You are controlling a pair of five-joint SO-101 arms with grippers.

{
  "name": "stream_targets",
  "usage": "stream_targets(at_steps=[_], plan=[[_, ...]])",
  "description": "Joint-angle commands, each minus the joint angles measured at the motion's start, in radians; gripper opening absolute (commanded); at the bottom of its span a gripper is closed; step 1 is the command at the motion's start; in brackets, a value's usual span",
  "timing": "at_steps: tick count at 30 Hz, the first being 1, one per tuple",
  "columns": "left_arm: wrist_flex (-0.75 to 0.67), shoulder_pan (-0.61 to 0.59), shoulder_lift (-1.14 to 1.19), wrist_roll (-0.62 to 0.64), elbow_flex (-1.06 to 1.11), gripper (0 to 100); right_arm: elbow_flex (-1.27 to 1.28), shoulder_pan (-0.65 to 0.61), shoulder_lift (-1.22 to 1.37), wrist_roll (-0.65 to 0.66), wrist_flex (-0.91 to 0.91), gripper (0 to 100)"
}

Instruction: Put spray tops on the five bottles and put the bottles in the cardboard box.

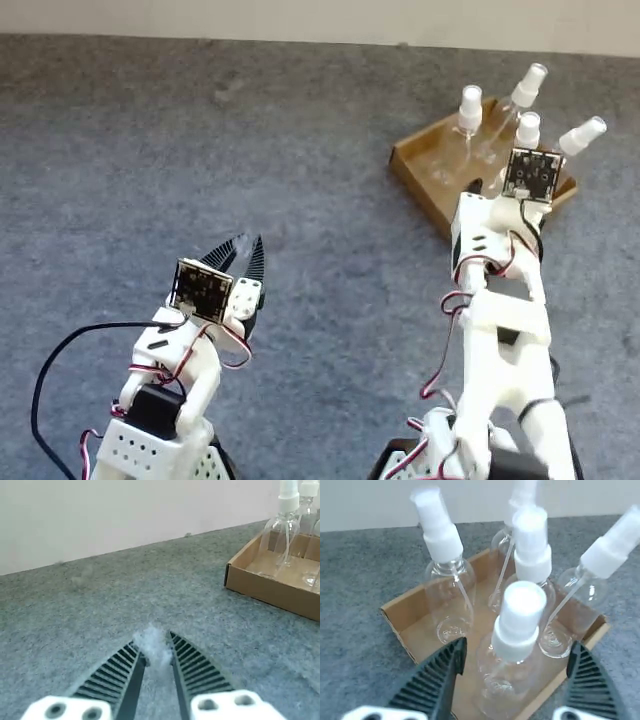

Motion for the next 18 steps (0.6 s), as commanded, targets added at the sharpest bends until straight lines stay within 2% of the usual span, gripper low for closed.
stream_targets(at_steps=[1,7,15,18], plan=[[0.011,-0.013,-0.015,-0.008,0.016,0,-0.001,-0.016,-0.179,-0.002,0.102,28.2],[0.012,-0.013,-0.015,-0.008,0.018,0,0.002,-0.068,-0.456,-0.003,0.364,26.7],[0.026,-0.013,-0.015,-0.008,0.018,0,0.007,-0.196,-0.806,-0.003,0.575,0.1],[0.026,-0.013,-0.015,-0.008,0.018,0,0.047,-0.226,-0.912,-0.002,0.625,0.5]])
